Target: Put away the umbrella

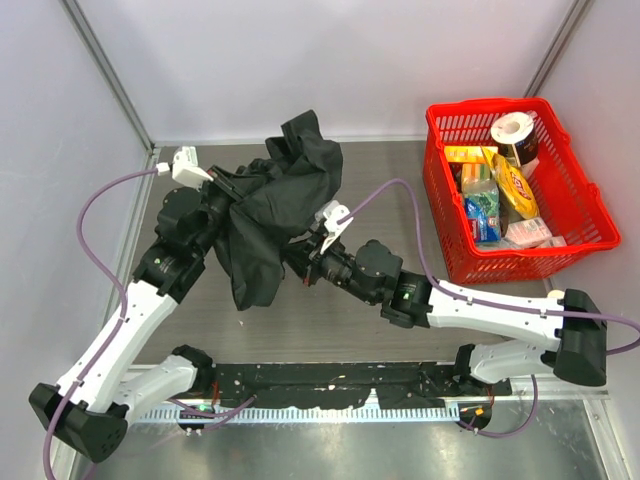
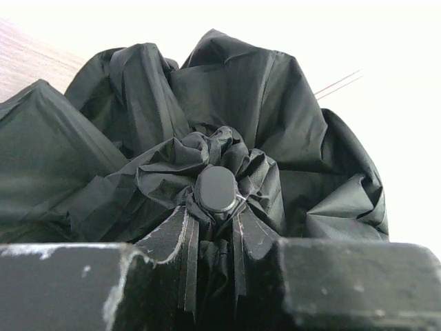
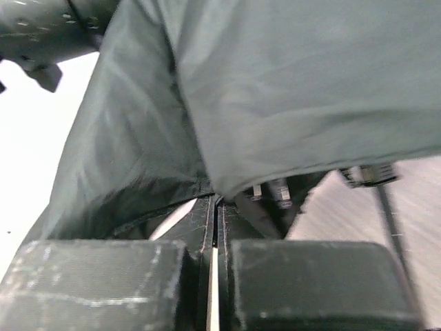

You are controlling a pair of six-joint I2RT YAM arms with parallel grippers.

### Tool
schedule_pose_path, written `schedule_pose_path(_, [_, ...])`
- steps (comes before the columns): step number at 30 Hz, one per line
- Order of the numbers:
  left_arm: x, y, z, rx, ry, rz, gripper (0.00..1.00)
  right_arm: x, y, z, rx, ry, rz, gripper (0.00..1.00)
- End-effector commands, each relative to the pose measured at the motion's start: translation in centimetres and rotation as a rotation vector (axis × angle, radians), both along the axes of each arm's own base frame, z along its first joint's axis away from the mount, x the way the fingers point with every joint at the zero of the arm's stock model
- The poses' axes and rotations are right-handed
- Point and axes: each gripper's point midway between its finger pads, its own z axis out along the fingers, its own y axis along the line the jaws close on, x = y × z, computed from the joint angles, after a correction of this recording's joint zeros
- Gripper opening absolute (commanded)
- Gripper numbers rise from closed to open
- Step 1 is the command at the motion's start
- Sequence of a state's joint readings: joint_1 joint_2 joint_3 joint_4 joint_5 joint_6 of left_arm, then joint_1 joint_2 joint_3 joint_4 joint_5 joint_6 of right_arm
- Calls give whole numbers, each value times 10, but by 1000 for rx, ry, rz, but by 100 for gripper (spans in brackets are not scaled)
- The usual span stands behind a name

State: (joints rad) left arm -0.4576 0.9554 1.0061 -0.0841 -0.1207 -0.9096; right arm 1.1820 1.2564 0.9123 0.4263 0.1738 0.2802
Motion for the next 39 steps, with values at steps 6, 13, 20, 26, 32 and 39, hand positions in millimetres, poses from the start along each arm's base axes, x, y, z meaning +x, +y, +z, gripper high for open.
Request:
schedule_pose_path(6, [-39, -9, 60, -98, -114, -194, 0, 83, -90, -9, -318, -210, -267, 1])
schedule_pose_path(13, [-36, -26, 59, -223, -49, -312, 0, 129, -121, -34, -397, -179, -330, 1])
schedule_pose_path(20, [-12, -29, 61, -255, -88, -285, 0, 98, -112, -20, -261, -10, -229, 32])
schedule_pose_path(26, [10, -17, 46, -172, -175, -184, 0, 42, -113, -35, -203, 188, -62, 60])
schedule_pose_path(32, [13, -16, 49, -141, -248, -181, 0, 9, -116, -26, -135, 190, 5, 60])
schedule_pose_path(39, [-32, -23, 63, 35, -574, -310, 0, 15, -137, 19, -100, 90, -82, 62])
